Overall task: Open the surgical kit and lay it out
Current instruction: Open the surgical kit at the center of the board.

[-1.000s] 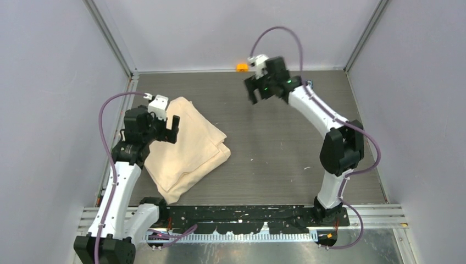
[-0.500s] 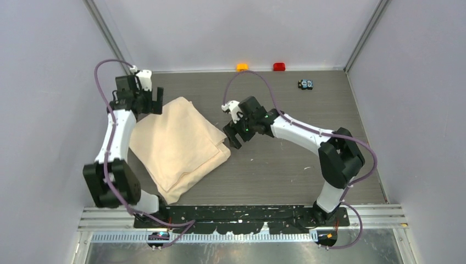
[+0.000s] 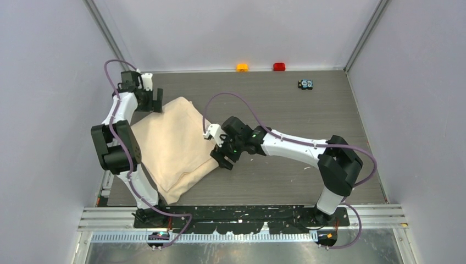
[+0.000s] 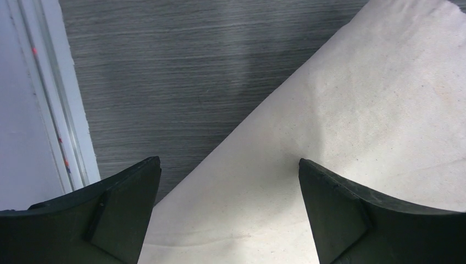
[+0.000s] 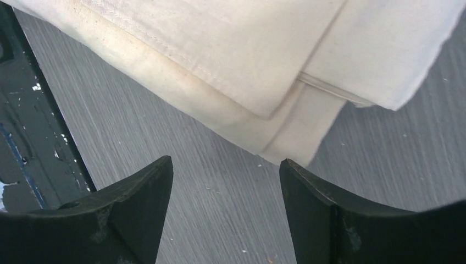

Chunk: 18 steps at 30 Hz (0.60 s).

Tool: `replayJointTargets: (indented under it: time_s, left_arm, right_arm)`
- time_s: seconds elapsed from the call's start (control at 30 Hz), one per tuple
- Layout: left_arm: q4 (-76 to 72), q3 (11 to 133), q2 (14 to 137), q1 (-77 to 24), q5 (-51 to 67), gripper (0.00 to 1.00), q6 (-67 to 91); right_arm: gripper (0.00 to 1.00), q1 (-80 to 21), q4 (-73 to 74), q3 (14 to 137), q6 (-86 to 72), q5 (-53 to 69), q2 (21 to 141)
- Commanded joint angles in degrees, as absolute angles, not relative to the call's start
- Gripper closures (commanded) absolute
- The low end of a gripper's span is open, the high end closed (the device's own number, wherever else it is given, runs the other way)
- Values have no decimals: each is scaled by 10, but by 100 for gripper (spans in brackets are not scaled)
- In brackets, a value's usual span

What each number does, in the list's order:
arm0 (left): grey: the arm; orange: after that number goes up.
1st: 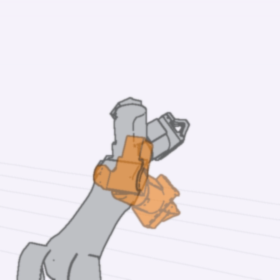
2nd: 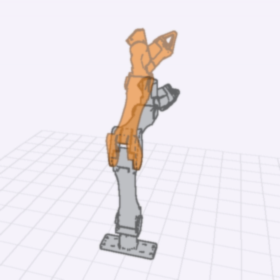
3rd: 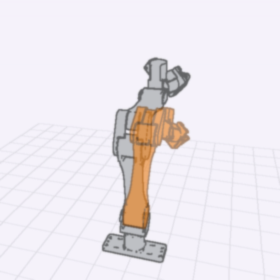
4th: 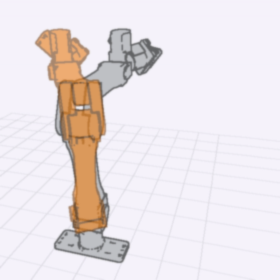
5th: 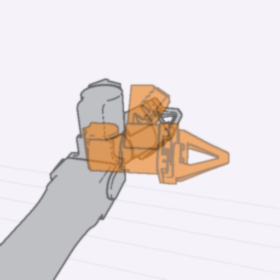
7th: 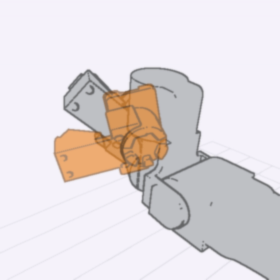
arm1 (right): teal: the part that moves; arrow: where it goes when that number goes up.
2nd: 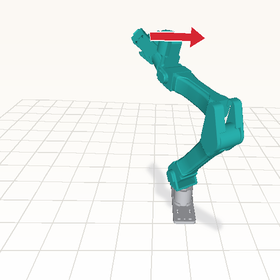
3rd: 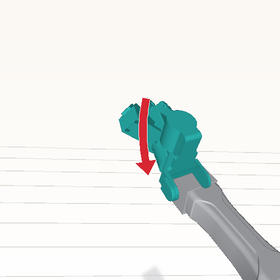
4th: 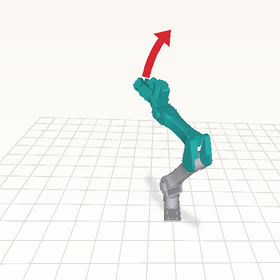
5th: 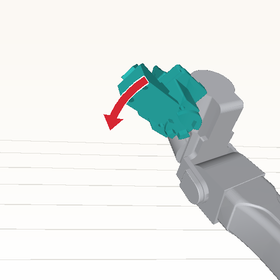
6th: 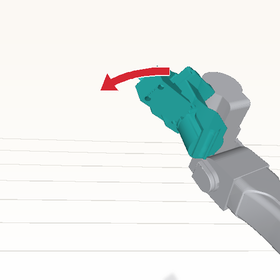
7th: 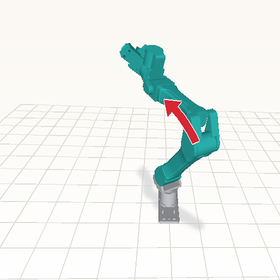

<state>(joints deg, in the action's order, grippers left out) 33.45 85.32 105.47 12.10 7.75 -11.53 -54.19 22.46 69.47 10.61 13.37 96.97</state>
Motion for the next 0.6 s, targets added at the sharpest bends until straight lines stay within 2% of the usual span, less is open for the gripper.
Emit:
replayJointTargets:
  time_s: [0.0,0.23,0.57]
  left_arm:
    - [353,881,1076,123,85,1,-105]
    - [368,853,1087,124,130,4,-119]
    - [395,873,1115,146,213,3,-108]
  right_arm:
    - [27,-564,225,726,96,139,1002]
    - [33,-566,221,771,44,106,1050]
    - [36,-555,216,812,-19,2,1080]
